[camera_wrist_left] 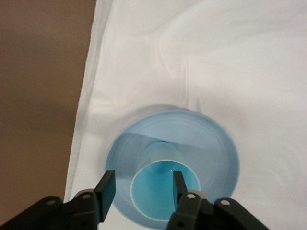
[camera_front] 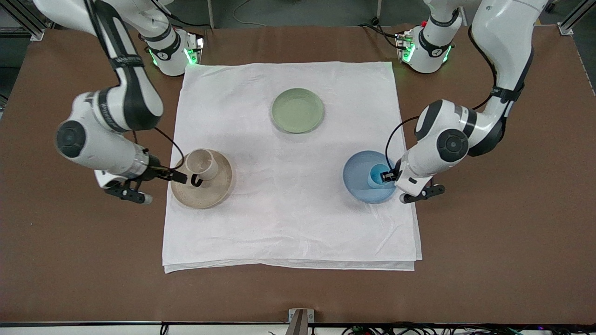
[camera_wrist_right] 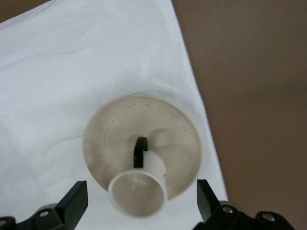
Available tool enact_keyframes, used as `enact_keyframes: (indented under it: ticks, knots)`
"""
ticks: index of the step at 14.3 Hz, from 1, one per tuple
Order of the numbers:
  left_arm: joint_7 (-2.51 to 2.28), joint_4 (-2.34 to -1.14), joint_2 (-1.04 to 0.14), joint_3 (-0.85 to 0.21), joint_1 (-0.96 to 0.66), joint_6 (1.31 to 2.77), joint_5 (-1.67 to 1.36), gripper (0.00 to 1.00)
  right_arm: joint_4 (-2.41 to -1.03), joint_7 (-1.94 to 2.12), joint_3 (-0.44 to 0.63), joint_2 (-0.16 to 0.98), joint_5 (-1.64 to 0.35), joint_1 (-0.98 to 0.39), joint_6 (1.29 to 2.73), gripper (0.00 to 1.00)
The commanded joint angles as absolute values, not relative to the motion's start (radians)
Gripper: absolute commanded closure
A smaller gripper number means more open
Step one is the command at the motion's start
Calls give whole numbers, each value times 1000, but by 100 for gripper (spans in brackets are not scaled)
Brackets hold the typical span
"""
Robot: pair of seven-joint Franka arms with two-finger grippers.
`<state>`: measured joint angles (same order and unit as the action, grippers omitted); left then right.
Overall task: Place blue cup in blue plate and white mug in gray plate
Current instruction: 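Lower the mug onto the beige plate while the left gripper lowers the cup, then open both grippers and withdraw both arms from the plates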
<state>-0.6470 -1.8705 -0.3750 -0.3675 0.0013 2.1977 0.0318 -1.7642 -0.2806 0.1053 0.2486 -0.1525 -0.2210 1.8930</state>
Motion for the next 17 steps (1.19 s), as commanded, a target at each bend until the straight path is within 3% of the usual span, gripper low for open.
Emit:
enact_keyframes:
  ticks: [1,6,10,14,17]
  knots:
    - [-664,-1728,-304,-364,34,2039,52,0,-1591,-122,100,255,-54,-138,1664,0]
    - [-467,-1519,-218,-359,101,1792,178,0,-1459,87,103,201,-5,-17,1445,0]
    - [-232,-1520,-94,-344,178,1691,109,0,-1318,84,101,212,25,24,1399,0]
    - [-170,-1545,24,-106,-26,1530,36,0,-1322,80,92,209,8,12,1355,0]
    - [-126,-1632,110,-67,-41,1516,-11,0,-1328,75,89,190,6,-3,1316,0]
